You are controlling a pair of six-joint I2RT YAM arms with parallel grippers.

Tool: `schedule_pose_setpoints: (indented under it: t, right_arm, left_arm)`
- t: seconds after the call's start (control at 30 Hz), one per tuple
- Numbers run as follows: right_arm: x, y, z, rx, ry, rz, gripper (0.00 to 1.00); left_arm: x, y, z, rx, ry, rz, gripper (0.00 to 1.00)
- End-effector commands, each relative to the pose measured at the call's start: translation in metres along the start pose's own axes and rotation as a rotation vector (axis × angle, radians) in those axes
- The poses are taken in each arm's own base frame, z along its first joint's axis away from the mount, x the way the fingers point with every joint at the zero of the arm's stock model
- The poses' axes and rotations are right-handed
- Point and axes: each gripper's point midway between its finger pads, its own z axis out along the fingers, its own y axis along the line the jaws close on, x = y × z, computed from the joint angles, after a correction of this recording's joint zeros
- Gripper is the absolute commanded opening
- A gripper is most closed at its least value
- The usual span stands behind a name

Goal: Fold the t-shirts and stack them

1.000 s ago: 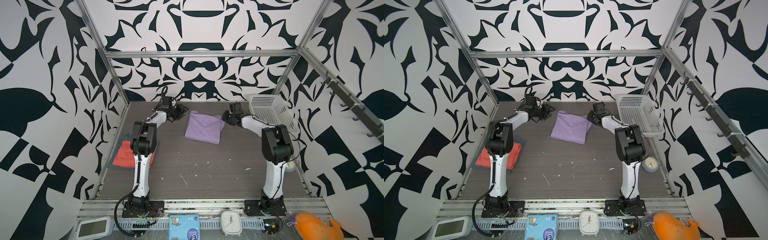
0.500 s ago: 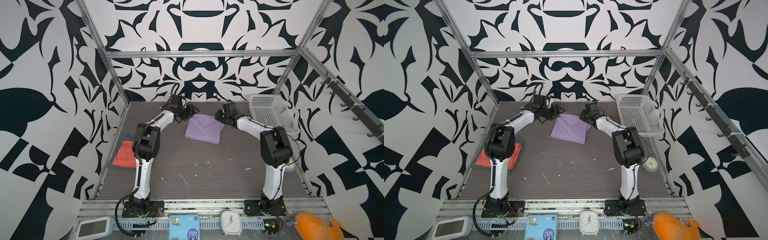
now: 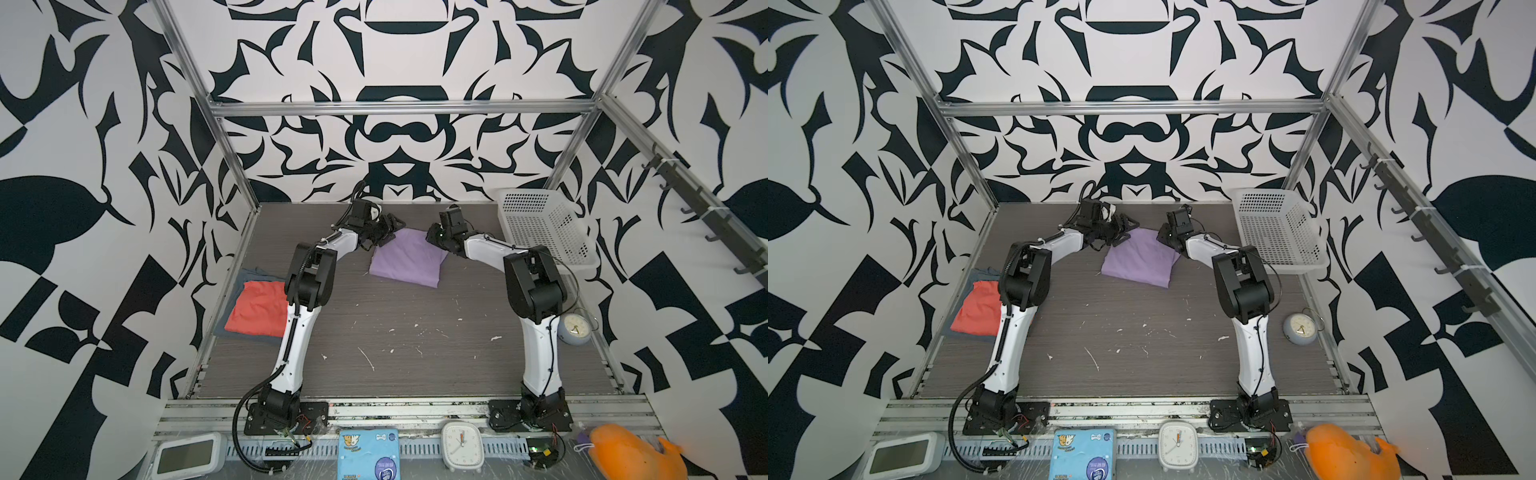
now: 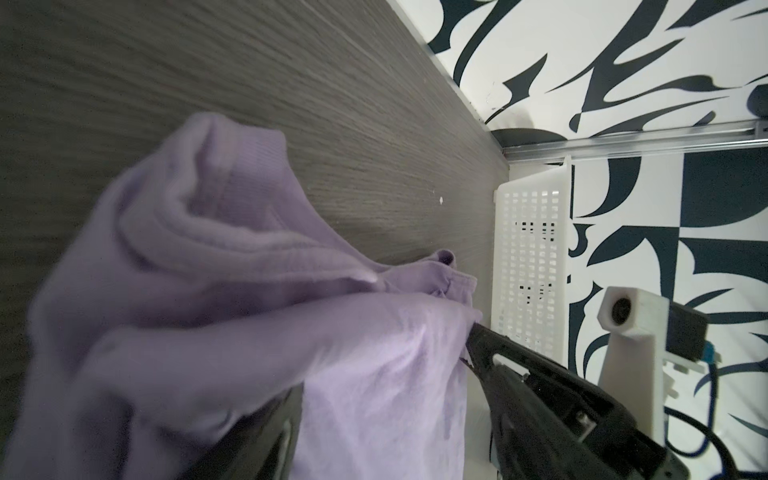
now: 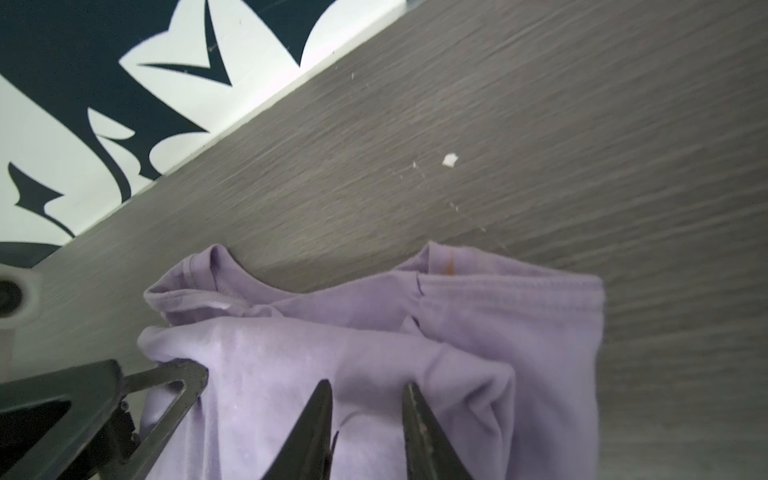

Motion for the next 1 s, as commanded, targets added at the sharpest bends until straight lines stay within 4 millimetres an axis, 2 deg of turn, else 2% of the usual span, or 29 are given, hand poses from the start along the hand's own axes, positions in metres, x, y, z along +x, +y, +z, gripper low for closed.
schedule_pose_setpoints:
  t: [0.0, 0.13, 0.3, 0.5, 0.63, 0.8, 0.9, 0.97]
  right_arm:
    - [-0.025, -0.002, 0.002, 0.031, -0.07, 0.014, 0.33]
    - [-0.01, -0.018, 0.02, 0.081, -0.02, -0.002, 0.32]
    - [0.004, -0.026, 0.033, 0.108, 0.028, -0.025, 0.31]
    - [0.021, -0.025, 0.038, 0.088, 0.111, -0.084, 0.3]
    - [0.042, -0.027, 0.025, 0.06, 0.165, -0.143, 0.29]
    - [0.065, -0.035, -0.001, 0.067, 0.199, -0.202, 0.29]
    - [0.061, -0.035, -0.015, 0.061, 0.177, -0.233, 0.29]
    - [0.05, -0.025, -0.024, 0.042, 0.155, -0.269, 0.3]
  left_arm:
    - [-0.024, -0.003, 0.001, 0.038, -0.077, -0.019, 0.74]
    - [-0.025, 0.02, -0.002, -0.004, -0.091, -0.046, 0.74]
    - [-0.01, 0.04, -0.007, -0.039, -0.075, -0.081, 0.73]
    - [0.03, 0.065, -0.028, -0.071, -0.066, -0.173, 0.73]
    - [0.061, 0.079, -0.052, -0.089, -0.082, -0.23, 0.72]
    - [0.086, 0.076, -0.072, -0.073, -0.084, -0.247, 0.72]
    - [0.091, 0.061, -0.08, -0.054, -0.086, -0.219, 0.72]
    - [0.092, 0.047, -0.087, -0.04, -0.088, -0.184, 0.72]
